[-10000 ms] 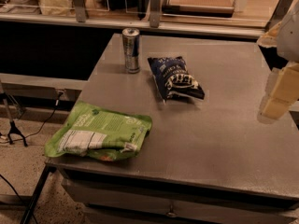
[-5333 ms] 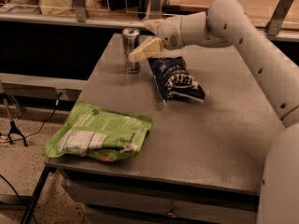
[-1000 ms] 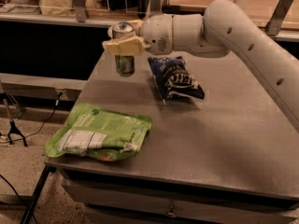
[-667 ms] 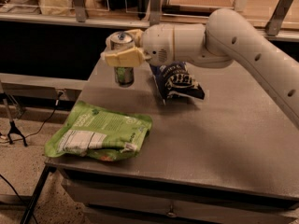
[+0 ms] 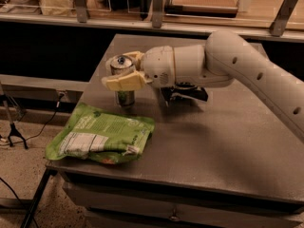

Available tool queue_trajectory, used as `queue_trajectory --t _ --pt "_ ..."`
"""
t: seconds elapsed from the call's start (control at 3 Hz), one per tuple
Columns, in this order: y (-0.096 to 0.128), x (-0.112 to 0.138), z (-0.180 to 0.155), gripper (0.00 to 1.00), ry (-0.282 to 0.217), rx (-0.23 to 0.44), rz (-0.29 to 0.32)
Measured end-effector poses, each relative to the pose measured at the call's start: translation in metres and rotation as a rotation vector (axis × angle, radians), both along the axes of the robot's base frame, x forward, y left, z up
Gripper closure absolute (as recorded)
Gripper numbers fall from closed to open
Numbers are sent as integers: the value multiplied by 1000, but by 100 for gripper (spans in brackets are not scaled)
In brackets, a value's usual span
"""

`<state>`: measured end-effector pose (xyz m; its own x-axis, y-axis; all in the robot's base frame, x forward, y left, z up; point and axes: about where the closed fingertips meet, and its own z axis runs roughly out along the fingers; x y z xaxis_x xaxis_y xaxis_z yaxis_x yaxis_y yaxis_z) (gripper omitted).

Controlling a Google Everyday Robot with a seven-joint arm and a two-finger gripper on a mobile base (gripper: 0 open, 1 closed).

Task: Move redbull can near green rice chip bag

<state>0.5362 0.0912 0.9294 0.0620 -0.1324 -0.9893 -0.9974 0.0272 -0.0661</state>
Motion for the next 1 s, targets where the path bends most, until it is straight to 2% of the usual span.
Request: queue_trajectory --t 0.33,1.0 --pt "2 -4 -12 53 6 -4 12" --pt "7 -6 -11 6 5 -4 22"
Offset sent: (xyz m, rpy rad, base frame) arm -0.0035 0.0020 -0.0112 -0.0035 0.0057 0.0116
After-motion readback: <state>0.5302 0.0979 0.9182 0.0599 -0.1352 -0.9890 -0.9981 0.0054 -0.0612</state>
